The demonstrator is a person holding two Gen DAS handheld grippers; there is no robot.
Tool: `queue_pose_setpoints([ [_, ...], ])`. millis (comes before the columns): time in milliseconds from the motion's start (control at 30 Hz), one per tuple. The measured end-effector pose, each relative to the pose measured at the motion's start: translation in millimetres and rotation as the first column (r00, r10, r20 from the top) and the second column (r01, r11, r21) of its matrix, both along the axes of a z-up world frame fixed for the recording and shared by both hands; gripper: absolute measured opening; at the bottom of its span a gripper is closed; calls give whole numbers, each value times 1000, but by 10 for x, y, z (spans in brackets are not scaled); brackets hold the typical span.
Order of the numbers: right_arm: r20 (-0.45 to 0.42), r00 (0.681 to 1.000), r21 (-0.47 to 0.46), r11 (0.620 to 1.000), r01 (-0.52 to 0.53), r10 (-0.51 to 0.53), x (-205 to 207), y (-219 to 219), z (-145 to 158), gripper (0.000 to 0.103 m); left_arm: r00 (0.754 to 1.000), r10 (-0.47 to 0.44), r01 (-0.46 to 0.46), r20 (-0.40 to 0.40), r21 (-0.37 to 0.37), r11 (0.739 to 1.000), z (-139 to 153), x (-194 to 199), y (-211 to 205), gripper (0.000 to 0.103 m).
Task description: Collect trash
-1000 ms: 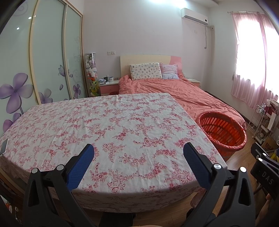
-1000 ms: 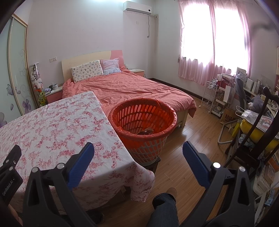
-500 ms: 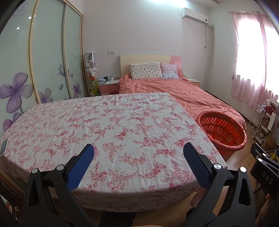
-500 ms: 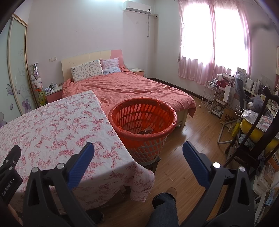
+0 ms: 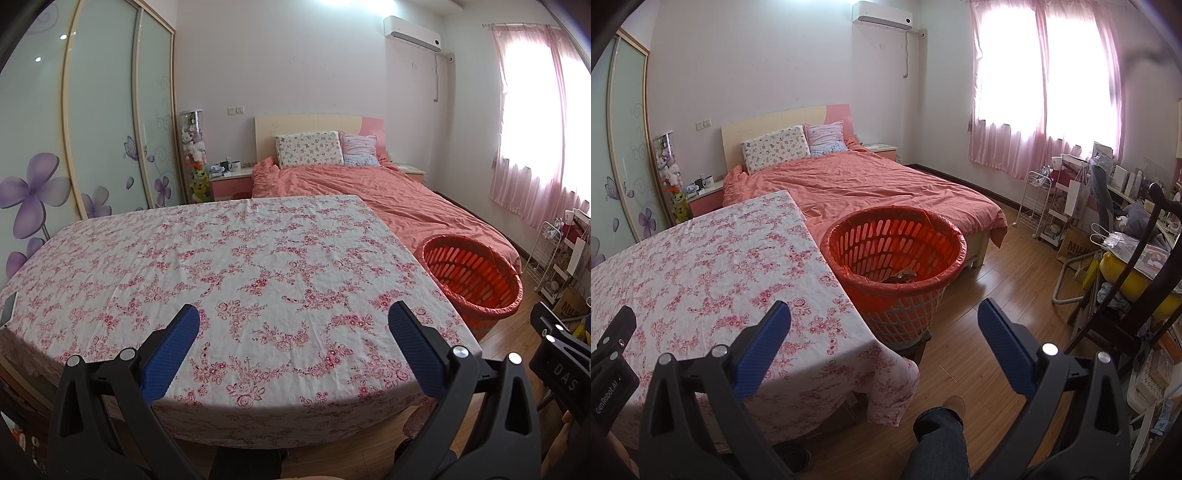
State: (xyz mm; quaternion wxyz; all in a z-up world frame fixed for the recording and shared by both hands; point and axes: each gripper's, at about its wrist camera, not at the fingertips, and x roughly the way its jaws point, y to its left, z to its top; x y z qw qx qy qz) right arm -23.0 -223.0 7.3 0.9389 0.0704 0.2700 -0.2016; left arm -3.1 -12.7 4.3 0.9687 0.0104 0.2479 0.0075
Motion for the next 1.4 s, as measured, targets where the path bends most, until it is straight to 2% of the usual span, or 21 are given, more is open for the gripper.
queue_pose_setpoints([
  [1400,-1,1000,0,1000,0,0,8,-1,13,99,1000,11,-11,-2,2,1000,-22,-16,30,101],
])
